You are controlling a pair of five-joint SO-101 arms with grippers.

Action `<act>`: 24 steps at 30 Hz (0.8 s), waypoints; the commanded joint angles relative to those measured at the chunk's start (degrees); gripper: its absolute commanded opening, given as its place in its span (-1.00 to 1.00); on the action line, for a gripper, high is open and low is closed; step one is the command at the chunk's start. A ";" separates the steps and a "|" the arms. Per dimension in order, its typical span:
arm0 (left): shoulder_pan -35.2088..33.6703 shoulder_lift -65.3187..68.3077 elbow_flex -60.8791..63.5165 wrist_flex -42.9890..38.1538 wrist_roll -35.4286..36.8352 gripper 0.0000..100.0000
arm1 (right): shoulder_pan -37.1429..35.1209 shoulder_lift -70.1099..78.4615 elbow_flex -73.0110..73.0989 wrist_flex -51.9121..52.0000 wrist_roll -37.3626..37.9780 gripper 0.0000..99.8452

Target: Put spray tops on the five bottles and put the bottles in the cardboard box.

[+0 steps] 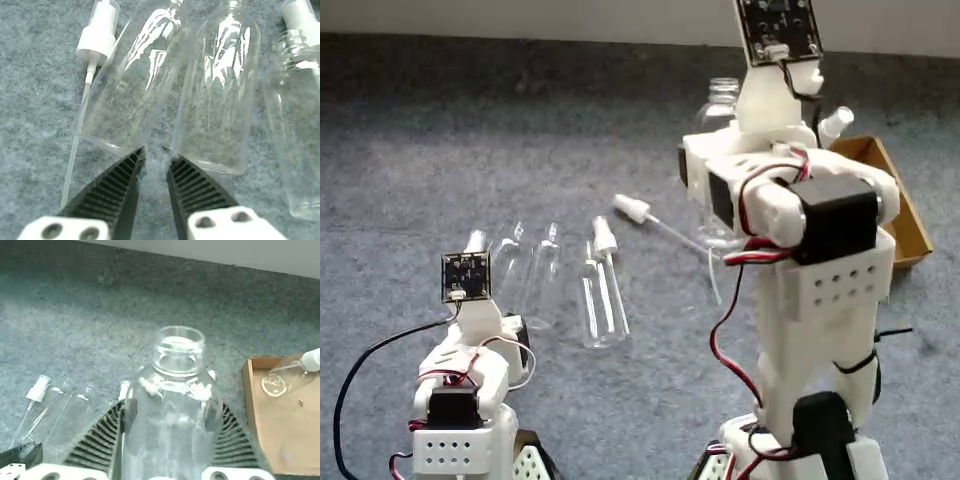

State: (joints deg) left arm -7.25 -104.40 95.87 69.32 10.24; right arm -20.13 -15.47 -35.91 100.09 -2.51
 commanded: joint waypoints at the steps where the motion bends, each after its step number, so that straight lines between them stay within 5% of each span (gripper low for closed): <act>1: -0.57 -0.13 1.19 0.09 -0.53 -0.98 | 0.66 -9.19 5.14 0.84 0.62 -0.78; 6: -0.75 -0.22 1.19 -0.35 -2.20 -0.98 | 0.66 -18.77 16.84 0.75 0.62 -0.78; 13: -4.88 -0.40 1.10 -0.35 -20.22 -0.98 | 0.75 -30.81 38.55 -6.29 0.62 -0.78; 24: -5.49 -0.31 -1.63 0.88 -19.25 -0.98 | 0.84 -51.03 76.35 -31.87 0.62 -0.78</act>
State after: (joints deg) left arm -11.38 -104.40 95.87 69.32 -8.40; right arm -19.96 -61.63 34.59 74.59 -2.51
